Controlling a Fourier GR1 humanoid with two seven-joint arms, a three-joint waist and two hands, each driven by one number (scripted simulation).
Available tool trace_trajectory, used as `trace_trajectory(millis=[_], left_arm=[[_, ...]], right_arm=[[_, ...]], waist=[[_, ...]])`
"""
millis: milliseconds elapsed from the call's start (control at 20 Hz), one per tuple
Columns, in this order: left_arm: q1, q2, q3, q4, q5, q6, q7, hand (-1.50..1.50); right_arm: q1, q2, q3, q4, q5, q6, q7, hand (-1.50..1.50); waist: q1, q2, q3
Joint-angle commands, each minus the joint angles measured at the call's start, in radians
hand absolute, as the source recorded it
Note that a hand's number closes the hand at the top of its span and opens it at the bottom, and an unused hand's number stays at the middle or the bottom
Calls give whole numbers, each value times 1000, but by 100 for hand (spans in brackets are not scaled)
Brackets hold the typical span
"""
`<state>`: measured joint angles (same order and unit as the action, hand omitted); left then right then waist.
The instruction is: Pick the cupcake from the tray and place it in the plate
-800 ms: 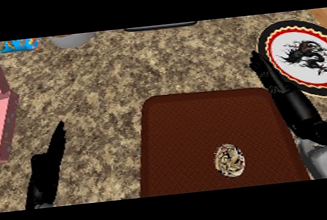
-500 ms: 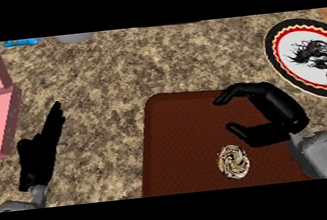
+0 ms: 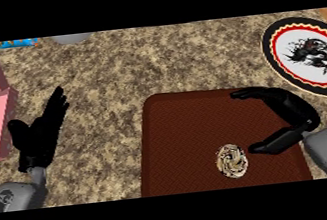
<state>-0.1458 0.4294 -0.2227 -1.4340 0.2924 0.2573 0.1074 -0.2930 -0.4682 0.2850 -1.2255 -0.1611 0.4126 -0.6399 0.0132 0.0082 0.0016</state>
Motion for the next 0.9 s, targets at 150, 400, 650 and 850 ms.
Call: trace_trajectory(millis=[150,400,650,850], left_arm=[[-23,1,30,11,6,-36,30,0],[23,-18,45,6,-29,-43,-1,0],[-34,-26,78,28,-28,-72,46,0],[-40,-57,72,60,-73,-49,13,0]], right_arm=[[-35,-102,68,157,252,41,-267,-150],[-37,-149,71,68,308,38,-198,-150],[-90,-163,74,-25,332,88,-61,-150],[-43,-185,137,-115,410,97,16,-150]], waist=[[-1,-5,0],[-8,-9,-1],[-11,-10,-2],[-16,-10,-2]])
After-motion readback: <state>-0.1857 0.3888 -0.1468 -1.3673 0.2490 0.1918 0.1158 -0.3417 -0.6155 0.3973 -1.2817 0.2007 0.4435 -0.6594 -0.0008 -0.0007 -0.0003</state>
